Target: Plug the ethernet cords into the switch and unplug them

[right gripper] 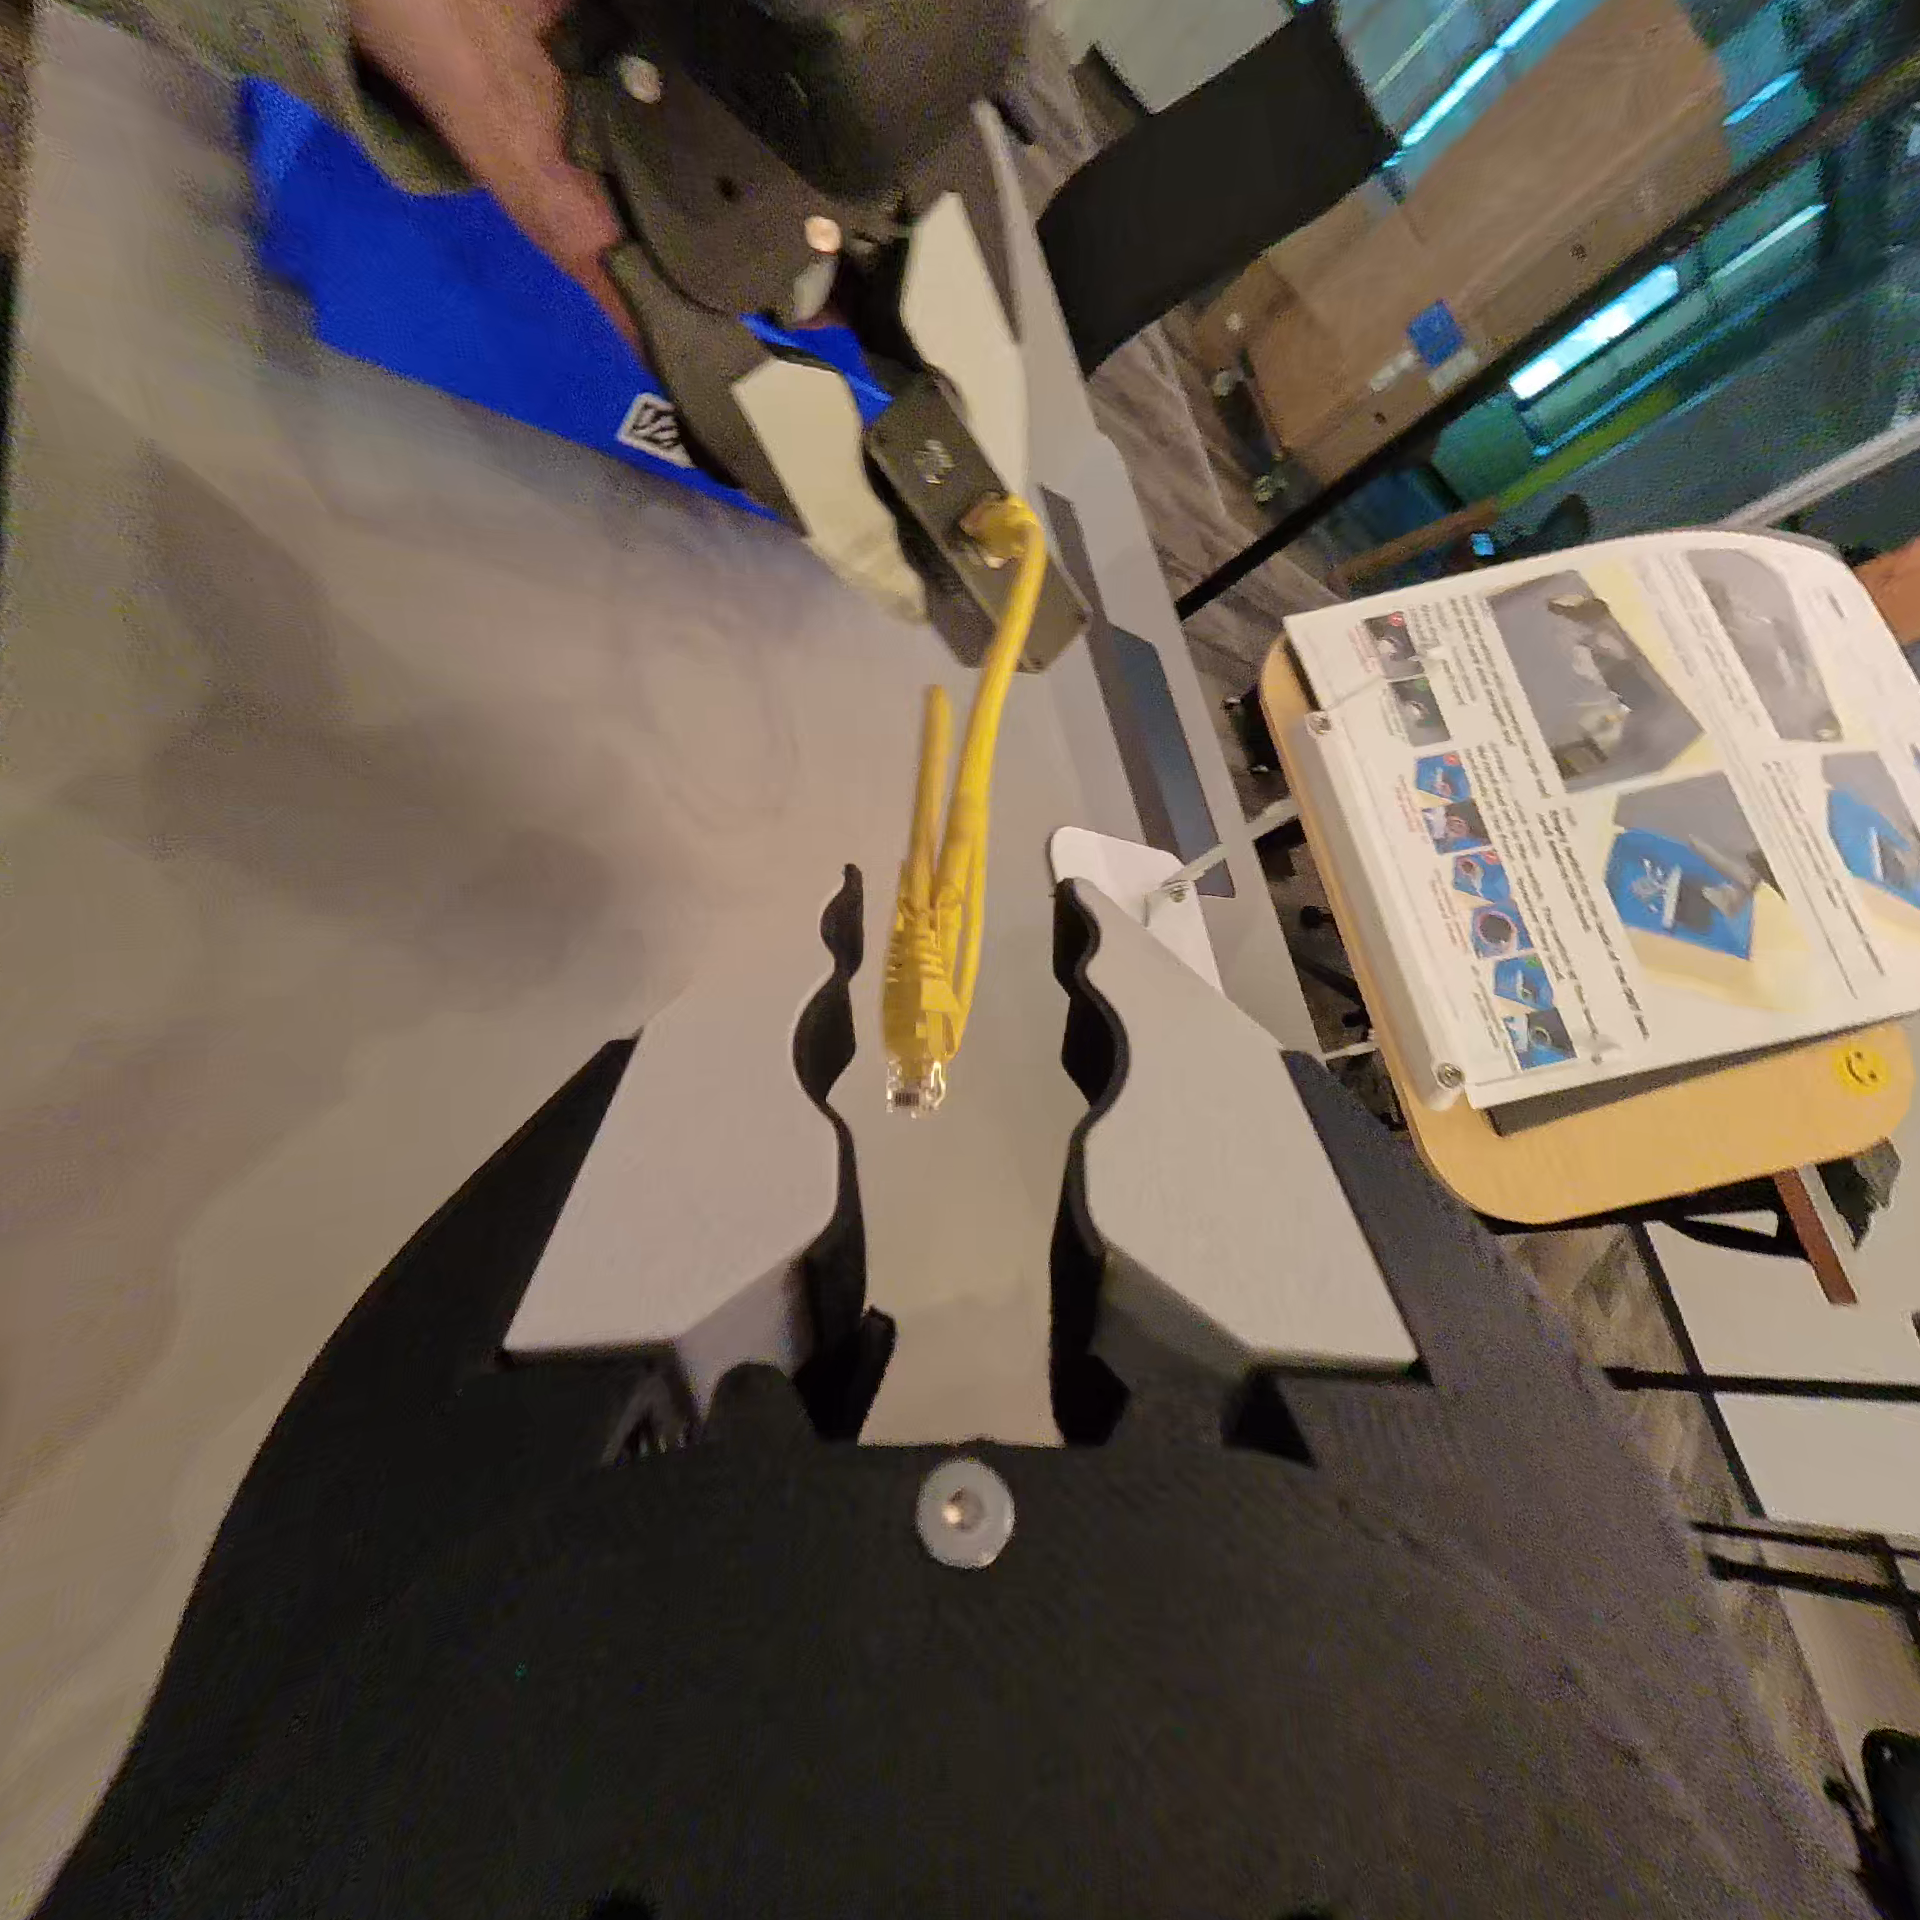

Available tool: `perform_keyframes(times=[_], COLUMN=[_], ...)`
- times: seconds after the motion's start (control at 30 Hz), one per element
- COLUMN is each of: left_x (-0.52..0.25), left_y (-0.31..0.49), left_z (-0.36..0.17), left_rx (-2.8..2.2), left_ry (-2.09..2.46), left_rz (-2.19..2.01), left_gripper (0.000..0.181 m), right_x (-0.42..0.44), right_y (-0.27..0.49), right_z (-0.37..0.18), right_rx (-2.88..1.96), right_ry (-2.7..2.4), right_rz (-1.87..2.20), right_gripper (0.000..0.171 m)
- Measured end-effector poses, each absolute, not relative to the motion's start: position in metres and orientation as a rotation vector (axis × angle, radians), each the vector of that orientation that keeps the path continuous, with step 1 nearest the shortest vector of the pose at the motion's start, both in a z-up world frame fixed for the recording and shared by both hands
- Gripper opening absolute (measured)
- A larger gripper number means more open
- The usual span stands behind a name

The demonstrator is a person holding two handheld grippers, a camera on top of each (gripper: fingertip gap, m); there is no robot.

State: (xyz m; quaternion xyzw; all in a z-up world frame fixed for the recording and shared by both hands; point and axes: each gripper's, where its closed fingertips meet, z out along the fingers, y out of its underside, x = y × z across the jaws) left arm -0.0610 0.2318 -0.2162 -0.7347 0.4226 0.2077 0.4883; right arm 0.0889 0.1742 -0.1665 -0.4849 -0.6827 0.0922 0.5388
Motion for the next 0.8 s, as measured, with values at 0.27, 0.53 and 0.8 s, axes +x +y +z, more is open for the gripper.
perform_keyframes(times=[0.27,0.53,0.8], left_x=[-0.059,-0.04,-0.027], left_y=[0.231,0.221,0.216], left_z=[-0.215,-0.217,-0.187], left_rx=[-1.749,-1.724,-1.579], left_ry=[1.146,1.213,1.205], left_rz=[0.764,0.729,0.563], left_gripper=[0.036,0.037,0.039], right_x=[0.045,0.006,0.015], right_y=[0.173,0.197,0.192], right_z=[-0.15,-0.179,-0.159], right_rx=[-0.953,-0.826,-0.891], right_ry=[-1.559,-1.621,-1.484], right_rz=[0.066,-0.077,0.264], right_gripper=[0.029,0.001,0.0])
